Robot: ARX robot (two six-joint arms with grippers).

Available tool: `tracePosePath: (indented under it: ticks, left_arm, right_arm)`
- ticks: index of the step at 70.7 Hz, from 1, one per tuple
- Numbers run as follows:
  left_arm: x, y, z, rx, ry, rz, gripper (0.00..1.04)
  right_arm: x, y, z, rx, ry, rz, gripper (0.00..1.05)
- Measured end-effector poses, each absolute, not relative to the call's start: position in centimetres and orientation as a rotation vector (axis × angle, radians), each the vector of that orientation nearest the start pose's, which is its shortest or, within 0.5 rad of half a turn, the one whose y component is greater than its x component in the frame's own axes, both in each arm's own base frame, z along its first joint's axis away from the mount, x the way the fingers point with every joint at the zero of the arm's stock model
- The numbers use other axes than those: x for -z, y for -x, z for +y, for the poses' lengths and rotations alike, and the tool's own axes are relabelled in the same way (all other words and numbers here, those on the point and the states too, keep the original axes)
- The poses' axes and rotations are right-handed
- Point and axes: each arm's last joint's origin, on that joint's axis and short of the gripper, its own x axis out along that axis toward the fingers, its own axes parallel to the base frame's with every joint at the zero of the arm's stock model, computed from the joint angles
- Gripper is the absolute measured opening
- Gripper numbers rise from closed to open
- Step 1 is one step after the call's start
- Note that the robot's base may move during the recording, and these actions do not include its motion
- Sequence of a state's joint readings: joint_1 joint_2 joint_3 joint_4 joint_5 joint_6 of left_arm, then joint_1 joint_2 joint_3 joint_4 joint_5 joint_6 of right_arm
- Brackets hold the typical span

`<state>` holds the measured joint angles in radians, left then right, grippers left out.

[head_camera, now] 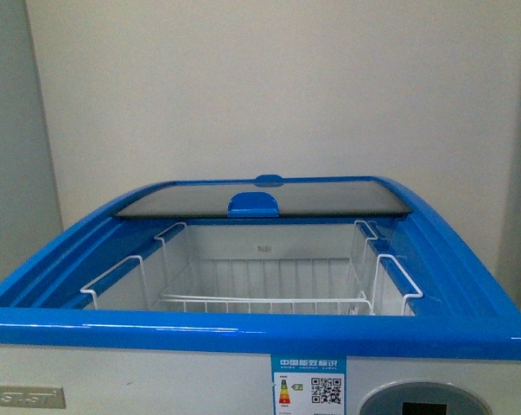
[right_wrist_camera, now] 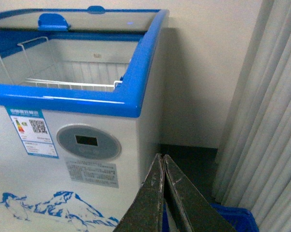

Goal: Put drink in fridge

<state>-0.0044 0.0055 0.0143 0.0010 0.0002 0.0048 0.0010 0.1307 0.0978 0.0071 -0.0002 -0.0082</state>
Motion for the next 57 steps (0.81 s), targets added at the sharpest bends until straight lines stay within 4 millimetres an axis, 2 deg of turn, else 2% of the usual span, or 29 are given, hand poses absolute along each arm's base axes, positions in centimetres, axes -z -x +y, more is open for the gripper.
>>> tracePosePath:
  ticks: [32, 36, 50, 52, 57]
  left_arm:
    - [-16.8, -9.7, 0.0, 0.005, -0.005, -0.010, 0.03]
    - [-16.8, -9.7, 0.0, 0.004, -0.005, -0.009, 0.03]
    - [-16.8, -9.7, 0.0, 0.005, -0.005, -0.010, 0.03]
    - [-16.8, -9.7, 0.0, 0.005, -0.005, -0.010, 0.03]
    - [-16.8, -9.7, 0.0, 0.005, -0.003, -0.010, 0.14]
  right_arm:
    - [-17.5, -9.8, 0.0, -0.002, 0.008, 0.006, 0.03]
    - [-16.8, -9.8, 0.0, -0.002, 0.008, 0.001, 0.03]
    - [-16.9, -9.7, 0.0, -0.001, 0.007, -0.009, 0.03]
    - [-16.9, -9.7, 0.0, -0.001, 0.007, -0.009, 0.06]
    - [-16.9, -9.7, 0.0, -0.001, 0.007, -0.009, 0.16]
